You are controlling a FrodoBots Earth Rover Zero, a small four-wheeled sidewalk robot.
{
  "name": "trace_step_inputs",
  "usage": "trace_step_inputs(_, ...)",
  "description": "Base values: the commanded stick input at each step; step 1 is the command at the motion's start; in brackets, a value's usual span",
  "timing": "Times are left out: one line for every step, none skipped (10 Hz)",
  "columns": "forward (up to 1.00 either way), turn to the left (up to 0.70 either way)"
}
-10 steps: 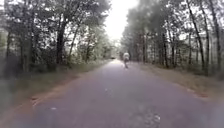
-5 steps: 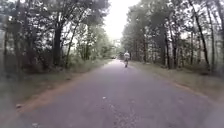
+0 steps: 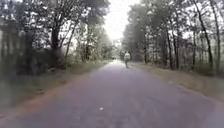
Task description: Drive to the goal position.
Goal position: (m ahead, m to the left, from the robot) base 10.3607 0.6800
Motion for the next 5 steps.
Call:
trace_step_inputs(0.70,0.00)
trace_step_inputs(0.70,0.00)
trace_step_inputs(0.70,0.00)
trace_step_inputs(0.70,0.00)
trace_step_inputs(0.70,0.00)
